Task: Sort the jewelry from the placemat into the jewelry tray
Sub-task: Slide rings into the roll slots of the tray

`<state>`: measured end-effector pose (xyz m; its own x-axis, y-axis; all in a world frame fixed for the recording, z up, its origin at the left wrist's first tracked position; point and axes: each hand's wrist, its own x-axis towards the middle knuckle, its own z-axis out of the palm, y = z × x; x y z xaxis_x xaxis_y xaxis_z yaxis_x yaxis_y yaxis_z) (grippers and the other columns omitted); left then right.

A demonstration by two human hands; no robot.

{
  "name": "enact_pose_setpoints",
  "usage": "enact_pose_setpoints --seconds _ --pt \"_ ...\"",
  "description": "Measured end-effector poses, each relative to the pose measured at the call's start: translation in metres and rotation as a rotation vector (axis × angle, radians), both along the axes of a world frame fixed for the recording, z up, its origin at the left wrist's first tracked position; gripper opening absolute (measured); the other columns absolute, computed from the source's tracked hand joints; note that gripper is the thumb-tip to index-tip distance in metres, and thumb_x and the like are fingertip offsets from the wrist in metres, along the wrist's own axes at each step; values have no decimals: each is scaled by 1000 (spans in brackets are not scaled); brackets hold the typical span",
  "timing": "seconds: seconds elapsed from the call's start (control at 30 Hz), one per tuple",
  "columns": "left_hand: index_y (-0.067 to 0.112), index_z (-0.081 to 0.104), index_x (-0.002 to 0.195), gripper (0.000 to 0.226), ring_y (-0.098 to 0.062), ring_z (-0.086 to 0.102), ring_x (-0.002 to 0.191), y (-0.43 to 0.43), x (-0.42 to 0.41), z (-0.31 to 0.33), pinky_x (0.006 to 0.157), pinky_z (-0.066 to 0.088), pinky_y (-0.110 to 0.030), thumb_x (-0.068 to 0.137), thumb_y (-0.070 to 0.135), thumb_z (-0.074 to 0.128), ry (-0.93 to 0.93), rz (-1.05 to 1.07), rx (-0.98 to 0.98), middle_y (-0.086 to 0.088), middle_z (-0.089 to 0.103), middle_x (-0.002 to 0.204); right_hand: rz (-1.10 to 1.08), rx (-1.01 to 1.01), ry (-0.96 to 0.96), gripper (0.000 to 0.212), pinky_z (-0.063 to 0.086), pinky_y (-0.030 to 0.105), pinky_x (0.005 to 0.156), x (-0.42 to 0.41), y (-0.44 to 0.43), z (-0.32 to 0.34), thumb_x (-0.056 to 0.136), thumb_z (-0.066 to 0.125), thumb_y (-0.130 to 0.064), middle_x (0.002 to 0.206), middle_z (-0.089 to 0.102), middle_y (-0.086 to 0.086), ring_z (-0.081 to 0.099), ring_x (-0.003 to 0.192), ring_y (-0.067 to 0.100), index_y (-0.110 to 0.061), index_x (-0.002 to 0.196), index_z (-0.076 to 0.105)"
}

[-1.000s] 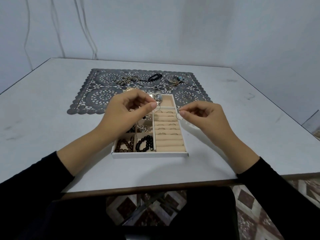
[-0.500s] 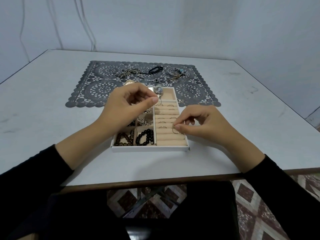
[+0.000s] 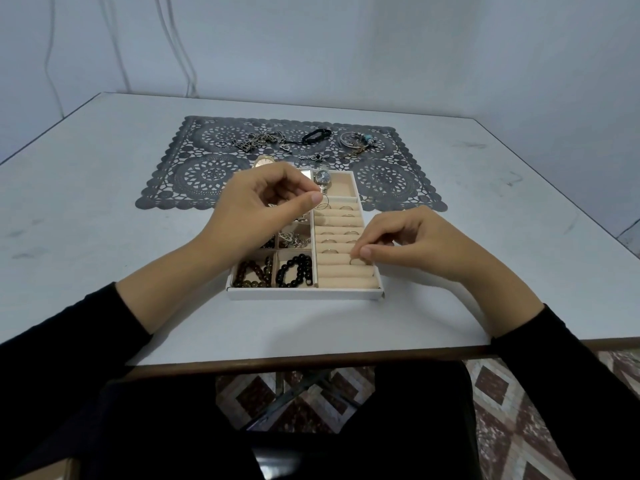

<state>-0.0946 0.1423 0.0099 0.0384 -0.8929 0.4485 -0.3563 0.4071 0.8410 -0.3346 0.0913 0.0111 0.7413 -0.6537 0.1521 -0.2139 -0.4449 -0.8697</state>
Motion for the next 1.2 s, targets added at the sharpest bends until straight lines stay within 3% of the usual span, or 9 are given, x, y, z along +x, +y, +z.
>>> enact_pose_setpoints --seconds 0.1,0.3,0.43,0.6,0.73,0.9,1.03,1.2 --pt "18 72 89 9 -21 65 78 0 0 0 76 56 -35 82 22 76 5 -5 7 -7 71 85 10 70 36 16 47 54 87 0 -2 4 79 74 -17 91 72 17 61 93 43 -8 93 76" --pt "18 72 89 8 -18 64 79 1 1 0 74 55 -32 82 22 76 4 -13 15 -6 71 86 45 125 105 21 50 47 90 1 -6 12 77 74 -19 92 73 17 65 92 38 -7 93 76" --pt "18 72 89 8 -16 64 78 1 1 0 73 55 -32 82 21 76 -4 -9 14 -6 71 85 62 141 144 19 51 27 82 2 -7 16 77 74 -12 91 73 15 66 85 21 -3 93 75" --pt "18 72 89 9 -17 63 77 1 1 1 73 56 -35 82 22 76 -2 -14 23 -5 70 84 70 123 172 18 45 25 71 5 -7 19 74 77 -12 86 72 17 57 74 17 -5 91 76" --pt "20 72 88 8 -19 64 77 1 1 1 74 57 -40 82 22 76 -11 -15 20 -4 70 84 79 119 206 14 39 13 59 7 -7 22 76 77 -5 71 68 5 49 60 4 -3 90 76" --pt "16 73 90 10 -29 65 79 3 0 2 73 58 -47 83 23 76 -52 -19 11 -5 71 84 73 62 247 15 42 18 62 7 -9 24 75 78 -10 77 69 16 52 65 12 -9 90 78" --pt "17 73 90 9 -24 64 77 4 -1 4 72 57 -40 83 22 76 -82 -28 -8 -2 70 82 33 128 119 22 53 26 88 2 -15 20 76 74 -12 93 74 10 68 94 23 -6 97 74" --pt "14 73 90 8 -20 67 74 5 -2 4 72 57 -35 83 17 76 -140 -76 11 0 71 80 -311 -19 -139 18 54 31 81 5 -34 1 88 66 -23 96 73 8 67 88 17 -13 101 73"
